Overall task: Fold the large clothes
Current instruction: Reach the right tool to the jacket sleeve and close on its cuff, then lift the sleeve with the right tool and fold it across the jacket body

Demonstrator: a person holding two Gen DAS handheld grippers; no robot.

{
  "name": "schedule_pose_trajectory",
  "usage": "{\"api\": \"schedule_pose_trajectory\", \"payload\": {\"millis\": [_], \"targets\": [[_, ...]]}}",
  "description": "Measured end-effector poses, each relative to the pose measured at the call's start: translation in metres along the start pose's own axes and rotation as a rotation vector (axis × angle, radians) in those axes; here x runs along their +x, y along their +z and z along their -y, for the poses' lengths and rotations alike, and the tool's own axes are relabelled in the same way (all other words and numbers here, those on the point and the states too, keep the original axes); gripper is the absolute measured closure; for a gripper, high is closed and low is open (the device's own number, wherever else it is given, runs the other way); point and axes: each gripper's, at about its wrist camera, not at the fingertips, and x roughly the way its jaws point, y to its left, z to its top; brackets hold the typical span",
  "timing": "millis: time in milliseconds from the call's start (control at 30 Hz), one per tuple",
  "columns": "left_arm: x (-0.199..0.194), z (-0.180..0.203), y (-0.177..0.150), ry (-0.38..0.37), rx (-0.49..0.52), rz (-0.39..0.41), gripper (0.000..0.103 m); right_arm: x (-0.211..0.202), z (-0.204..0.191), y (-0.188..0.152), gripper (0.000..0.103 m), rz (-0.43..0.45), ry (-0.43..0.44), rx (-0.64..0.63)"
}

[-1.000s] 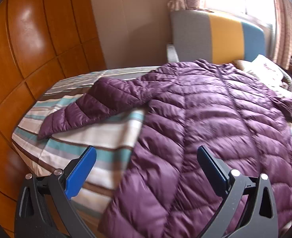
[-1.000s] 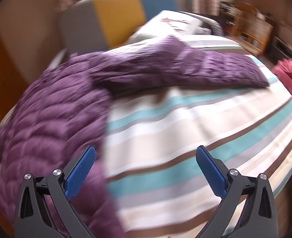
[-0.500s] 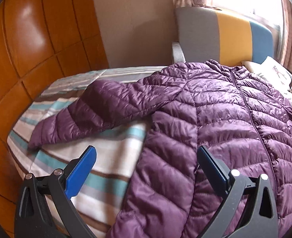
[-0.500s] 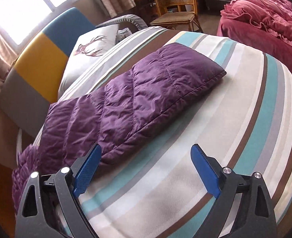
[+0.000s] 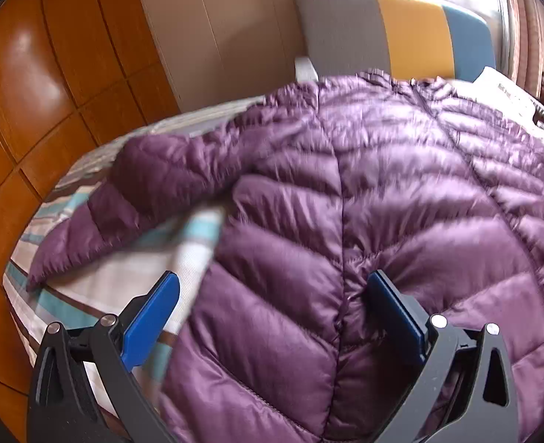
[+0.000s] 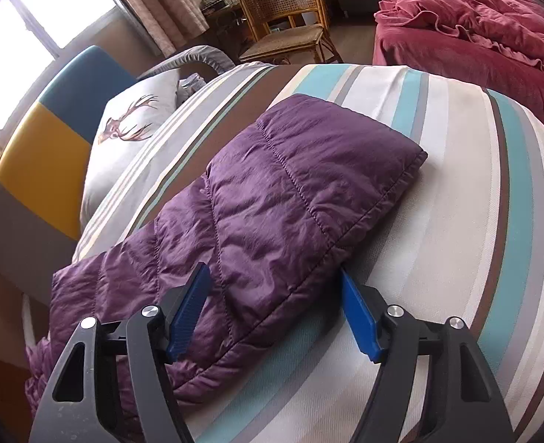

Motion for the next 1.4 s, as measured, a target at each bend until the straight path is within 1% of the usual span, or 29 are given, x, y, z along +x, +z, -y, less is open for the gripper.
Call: {"api": "schedule_pose_trajectory", "payload": {"millis": [33,67,100,133,167,200,233,333,467,567,667,800,867,933,1033,1100,1300,1400], "targets": [[0.001,0.001,-0.002,-0.002,-0.003,-0.002,0.002,0.002,0.0,0.002,0.042,0.004,-0.008,0.001],[0.002,0.001,-0.003,-0.003,-0.004,-0.002,0.002,0.003,0.0,0.003,0.044,0.007,-0.017,-0.004],[0.002,0.001,-0.003,-0.003,-0.005,-0.004,0.002,0.002,0.0,0.003,0.05,0.019,-0.019,-0.008],[0.003,0.001,-0.003,-0.007,-0.007,-0.007,0.002,0.002,0.0,0.004,0.071,0.032,-0.002,-0.013],[0.004,0.001,-0.004,-0.01,-0.01,-0.007,0.002,0.002,-0.002,0.004,0.077,0.035,0.014,-0.02],[0.005,0.0,-0.005,-0.014,-0.014,-0.008,0.002,0.003,-0.002,0.005,0.08,0.038,0.024,-0.026],[0.005,0.0,-0.005,-0.019,-0.017,-0.011,0.002,0.003,-0.002,0.006,0.086,0.04,0.037,-0.029],[0.009,-0.003,-0.004,-0.046,-0.037,-0.023,0.002,0.003,-0.005,0.008,0.091,0.04,0.055,-0.043],[0.012,-0.01,-0.007,-0.083,-0.083,-0.039,0.002,-0.014,-0.013,0.006,0.093,0.098,0.097,-0.08],[0.01,-0.013,-0.012,-0.088,-0.122,-0.042,0.002,-0.028,-0.027,0.0,0.093,0.121,0.128,-0.15],[0.008,-0.014,-0.015,-0.095,-0.137,-0.043,0.002,-0.041,-0.043,-0.008,0.093,0.141,0.154,-0.226],[0.007,-0.01,-0.014,-0.079,-0.127,-0.038,0.002,-0.057,-0.066,-0.021,0.093,0.155,0.187,-0.334],[0.009,-0.012,-0.013,-0.096,-0.137,-0.044,0.002,-0.067,-0.081,-0.03,0.093,0.163,0.215,-0.394],[0.01,-0.015,-0.014,-0.114,-0.151,-0.049,0.002,-0.077,-0.096,-0.041,0.093,0.176,0.232,-0.459],[0.01,-0.015,-0.014,-0.115,-0.151,-0.048,0.002,-0.089,-0.113,-0.06,0.093,0.182,0.27,-0.539],[0.01,-0.016,-0.014,-0.118,-0.153,-0.049,0.002,-0.095,-0.123,-0.077,0.095,0.174,0.304,-0.585],[0.01,-0.015,-0.014,-0.116,-0.153,-0.048,0.002,-0.113,-0.148,-0.124,0.095,0.167,0.374,-0.693],[0.011,-0.016,-0.014,-0.118,-0.154,-0.049,0.002,-0.12,-0.162,-0.147,0.095,0.141,0.419,-0.757]]}}
